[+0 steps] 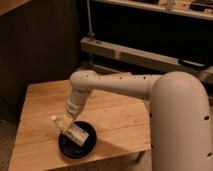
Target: Place the bottle in the ceramic bowl
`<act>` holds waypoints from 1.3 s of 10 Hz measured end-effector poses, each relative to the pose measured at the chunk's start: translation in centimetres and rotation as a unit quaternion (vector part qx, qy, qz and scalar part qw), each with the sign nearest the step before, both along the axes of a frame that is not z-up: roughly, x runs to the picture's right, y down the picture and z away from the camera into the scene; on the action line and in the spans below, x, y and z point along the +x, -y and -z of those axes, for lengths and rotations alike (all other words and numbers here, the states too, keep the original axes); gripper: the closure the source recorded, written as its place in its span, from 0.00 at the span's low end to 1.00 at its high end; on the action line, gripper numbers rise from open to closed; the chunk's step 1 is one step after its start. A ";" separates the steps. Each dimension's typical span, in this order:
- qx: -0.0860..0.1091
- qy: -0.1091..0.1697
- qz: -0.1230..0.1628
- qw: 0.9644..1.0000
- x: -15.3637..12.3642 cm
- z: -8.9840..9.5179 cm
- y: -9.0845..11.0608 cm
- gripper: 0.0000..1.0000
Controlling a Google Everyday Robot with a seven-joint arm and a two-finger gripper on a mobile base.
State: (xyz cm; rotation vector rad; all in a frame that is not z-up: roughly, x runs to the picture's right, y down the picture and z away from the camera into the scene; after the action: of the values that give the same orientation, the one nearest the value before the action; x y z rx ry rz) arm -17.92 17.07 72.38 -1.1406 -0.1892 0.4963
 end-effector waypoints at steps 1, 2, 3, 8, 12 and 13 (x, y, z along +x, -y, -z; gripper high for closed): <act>-0.006 0.009 0.005 1.000 0.3 -0.1 -0.2 0.73; -0.009 0.014 0.009 1.000 0.4 -0.1 -0.2 0.72; -0.009 0.013 0.009 1.000 0.5 -0.1 -0.2 0.72; -0.009 0.014 0.010 1.000 0.5 -0.1 -0.2 0.72; -0.009 0.013 0.009 1.000 0.5 -0.1 -0.2 0.72; -0.009 0.013 0.009 1.000 0.5 -0.1 -0.2 0.73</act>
State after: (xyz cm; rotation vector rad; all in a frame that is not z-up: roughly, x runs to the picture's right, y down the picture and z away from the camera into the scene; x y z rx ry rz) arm -17.44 17.30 72.49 -1.1662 -0.1973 0.4675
